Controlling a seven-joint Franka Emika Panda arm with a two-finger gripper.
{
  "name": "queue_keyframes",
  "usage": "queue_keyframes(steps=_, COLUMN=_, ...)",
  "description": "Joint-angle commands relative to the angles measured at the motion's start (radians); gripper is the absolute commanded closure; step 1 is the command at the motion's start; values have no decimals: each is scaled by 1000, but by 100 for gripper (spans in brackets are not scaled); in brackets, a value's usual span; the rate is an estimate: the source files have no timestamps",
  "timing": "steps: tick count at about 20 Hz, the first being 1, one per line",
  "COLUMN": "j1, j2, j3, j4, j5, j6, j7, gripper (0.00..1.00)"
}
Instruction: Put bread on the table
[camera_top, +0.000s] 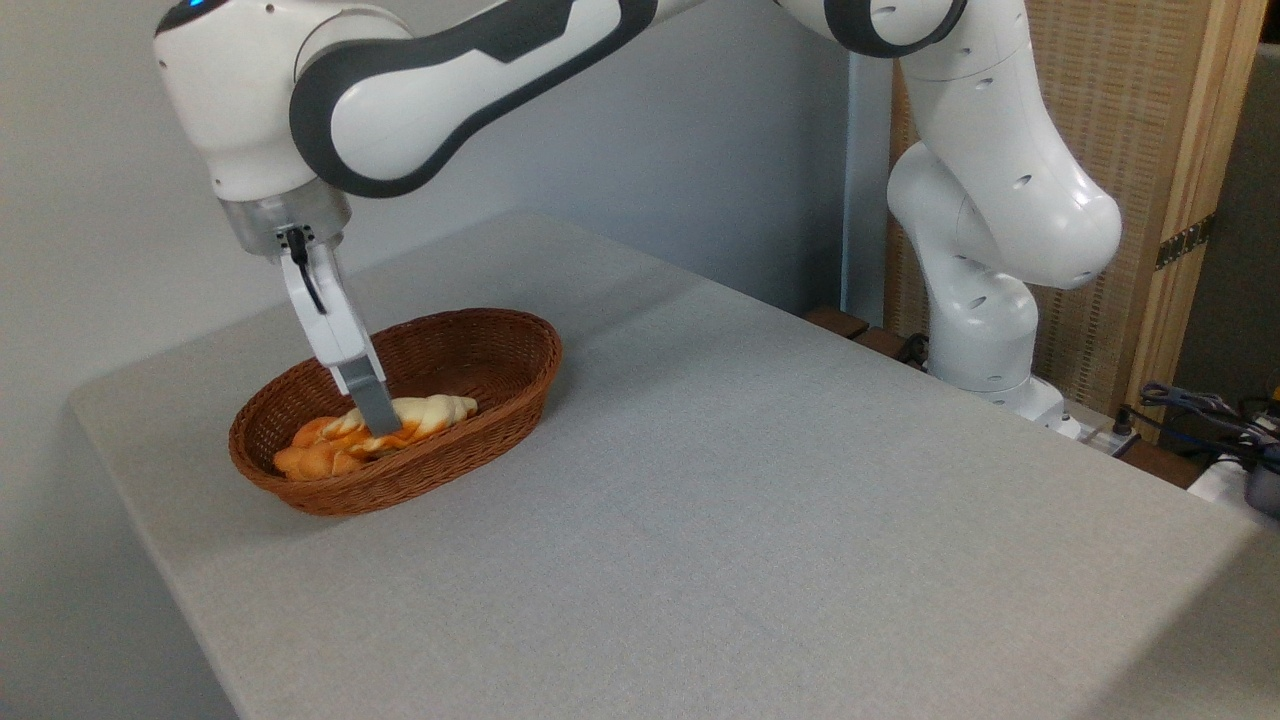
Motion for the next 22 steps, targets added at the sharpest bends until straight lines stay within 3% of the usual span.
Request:
queue_keyframes(steps=1, j1=2, j2=-26, j3=8, j4=-4, j5=-7, j6=4, j7=-18, gripper=100)
queue_keyframes(steps=7, j1=11, j2=-62, j3=14, j4=0, j5=-15, j6=-4, j7=-21, gripper=100)
queue_keyframes(steps=16, j1=25, j2=-160, j3=194, j4=-1, j5=-73, j6=-74, j7=-1, gripper=100)
queue_keyframes(steps=21, j1=25, j2=-165, j3=266, j4=-17, j5=-72, j6=-113, j7=160, gripper=100)
queue_keyframes(steps=22, j1=25, j2=-165, j3=280, j4=-26, j5=-72, j6=-113, j7=190, gripper=96)
